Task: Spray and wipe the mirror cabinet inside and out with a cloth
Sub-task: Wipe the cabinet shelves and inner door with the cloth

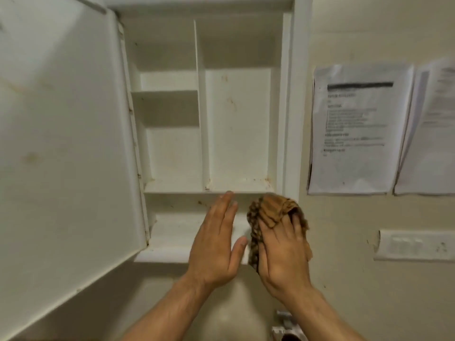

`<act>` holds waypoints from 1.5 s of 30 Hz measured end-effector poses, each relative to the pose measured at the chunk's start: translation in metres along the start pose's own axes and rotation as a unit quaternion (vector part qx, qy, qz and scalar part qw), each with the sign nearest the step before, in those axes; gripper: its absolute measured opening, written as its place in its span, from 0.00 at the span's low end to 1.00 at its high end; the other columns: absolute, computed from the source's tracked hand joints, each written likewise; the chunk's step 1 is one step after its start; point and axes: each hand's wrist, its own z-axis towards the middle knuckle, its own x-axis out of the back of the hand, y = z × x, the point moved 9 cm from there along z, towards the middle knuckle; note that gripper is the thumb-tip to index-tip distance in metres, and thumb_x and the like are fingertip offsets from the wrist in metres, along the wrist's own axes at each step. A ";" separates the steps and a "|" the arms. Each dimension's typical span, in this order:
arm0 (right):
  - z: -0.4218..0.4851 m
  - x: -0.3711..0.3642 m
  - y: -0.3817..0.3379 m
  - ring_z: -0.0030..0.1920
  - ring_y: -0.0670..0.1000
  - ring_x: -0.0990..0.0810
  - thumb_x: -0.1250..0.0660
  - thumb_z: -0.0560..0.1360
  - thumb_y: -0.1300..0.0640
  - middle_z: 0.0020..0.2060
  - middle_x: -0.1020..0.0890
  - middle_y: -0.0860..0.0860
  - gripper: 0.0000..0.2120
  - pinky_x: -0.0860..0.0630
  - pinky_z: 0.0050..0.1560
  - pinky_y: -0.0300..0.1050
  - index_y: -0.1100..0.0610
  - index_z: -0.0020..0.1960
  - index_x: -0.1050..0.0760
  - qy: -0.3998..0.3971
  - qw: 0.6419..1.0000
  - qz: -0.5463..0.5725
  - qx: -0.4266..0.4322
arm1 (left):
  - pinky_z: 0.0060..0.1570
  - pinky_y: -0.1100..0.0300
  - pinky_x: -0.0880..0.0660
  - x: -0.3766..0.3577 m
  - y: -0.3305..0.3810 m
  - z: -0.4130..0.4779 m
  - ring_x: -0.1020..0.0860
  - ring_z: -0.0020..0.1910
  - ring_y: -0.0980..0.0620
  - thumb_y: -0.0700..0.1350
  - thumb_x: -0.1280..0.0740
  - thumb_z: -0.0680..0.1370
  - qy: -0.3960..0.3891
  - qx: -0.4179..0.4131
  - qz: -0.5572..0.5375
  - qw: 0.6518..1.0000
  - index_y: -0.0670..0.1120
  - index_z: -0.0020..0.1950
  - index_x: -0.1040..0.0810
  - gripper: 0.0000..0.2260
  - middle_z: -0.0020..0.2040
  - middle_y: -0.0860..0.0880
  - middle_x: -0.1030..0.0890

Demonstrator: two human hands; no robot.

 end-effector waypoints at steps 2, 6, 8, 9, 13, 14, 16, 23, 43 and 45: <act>0.048 0.025 -0.010 0.67 0.65 0.25 0.44 0.78 0.55 0.64 0.20 0.59 0.23 0.39 0.75 0.68 0.61 0.69 0.24 0.065 0.998 0.010 -0.006 | 0.80 0.48 0.43 0.023 0.001 0.032 0.45 0.83 0.43 0.56 0.45 0.85 0.044 -0.024 0.003 0.999 0.42 0.82 0.42 0.29 0.84 0.45 0.45; 0.137 0.069 -0.027 0.79 0.63 0.38 0.45 0.82 0.52 0.76 0.32 0.63 0.26 0.53 0.82 0.63 0.63 0.77 0.35 0.164 0.986 -0.008 -0.017 | 0.80 0.44 0.41 0.070 0.001 0.098 0.43 0.83 0.41 0.53 0.42 0.84 0.113 -0.070 0.023 0.991 0.37 0.78 0.36 0.27 0.82 0.39 0.40; 0.178 0.075 -0.035 0.78 0.63 0.36 0.42 0.82 0.50 0.74 0.30 0.62 0.28 0.47 0.79 0.67 0.63 0.77 0.35 0.165 0.986 -0.006 -0.010 | 0.79 0.45 0.40 0.090 -0.006 0.130 0.43 0.82 0.42 0.52 0.41 0.84 0.133 -0.064 0.040 0.988 0.36 0.78 0.36 0.27 0.82 0.39 0.40; 0.196 0.076 -0.040 0.77 0.62 0.34 0.41 0.81 0.49 0.73 0.28 0.61 0.28 0.44 0.78 0.68 0.62 0.77 0.34 0.161 0.987 0.005 -0.002 | 0.79 0.46 0.40 0.100 -0.011 0.144 0.43 0.82 0.42 0.51 0.41 0.84 0.143 -0.052 0.041 0.988 0.36 0.78 0.36 0.27 0.82 0.39 0.40; 0.258 0.070 -0.050 0.68 0.56 0.28 0.42 0.81 0.48 0.66 0.24 0.57 0.24 0.34 0.73 0.61 0.59 0.72 0.31 0.155 0.980 0.123 0.007 | 0.79 0.44 0.39 0.132 -0.044 0.190 0.43 0.82 0.44 0.50 0.42 0.84 0.184 0.032 0.032 0.982 0.38 0.79 0.37 0.26 0.82 0.41 0.40; 0.270 0.064 -0.049 0.66 0.55 0.27 0.43 0.81 0.49 0.64 0.24 0.56 0.22 0.32 0.71 0.60 0.60 0.71 0.31 0.148 0.972 0.181 -0.007 | 0.79 0.43 0.40 0.134 -0.051 0.195 0.43 0.82 0.44 0.50 0.43 0.84 0.188 0.053 0.038 0.980 0.38 0.79 0.37 0.26 0.82 0.41 0.40; 0.295 0.049 -0.050 0.67 0.55 0.28 0.43 0.82 0.52 0.66 0.26 0.58 0.22 0.33 0.73 0.58 0.63 0.72 0.33 0.127 0.949 0.285 -0.041 | 0.81 0.43 0.45 0.133 -0.057 0.205 0.44 0.82 0.44 0.49 0.43 0.84 0.184 0.060 0.091 0.977 0.38 0.80 0.39 0.26 0.82 0.40 0.41; 0.326 -0.015 -0.059 0.47 0.37 0.21 0.44 0.87 0.46 0.52 0.20 0.44 0.20 0.26 0.41 0.25 0.52 0.75 0.31 -0.032 0.832 0.524 -0.179 | 0.81 0.45 0.48 0.122 -0.069 0.208 0.39 0.81 0.47 0.46 0.48 0.81 0.205 0.022 0.129 0.970 0.39 0.79 0.35 0.27 0.78 0.42 0.32; 0.237 -0.042 -0.075 0.47 0.45 0.16 0.43 0.85 0.43 0.45 0.16 0.49 0.16 0.17 0.51 0.45 0.54 0.58 0.25 -0.224 0.848 0.453 -0.161 | 0.68 0.41 0.26 0.151 -0.071 0.188 0.27 0.73 0.51 0.53 0.46 0.80 0.218 0.023 -0.149 0.964 0.42 0.80 0.36 0.30 0.75 0.48 0.28; 0.253 -0.027 -0.075 0.45 0.48 0.17 0.41 0.85 0.48 0.44 0.18 0.52 0.11 0.17 0.51 0.51 0.55 0.56 0.26 -0.178 0.855 0.466 -0.141 | 0.71 0.40 0.29 0.153 -0.066 0.188 0.29 0.75 0.49 0.56 0.47 0.81 0.214 0.038 -0.157 0.963 0.42 0.80 0.35 0.30 0.75 0.47 0.27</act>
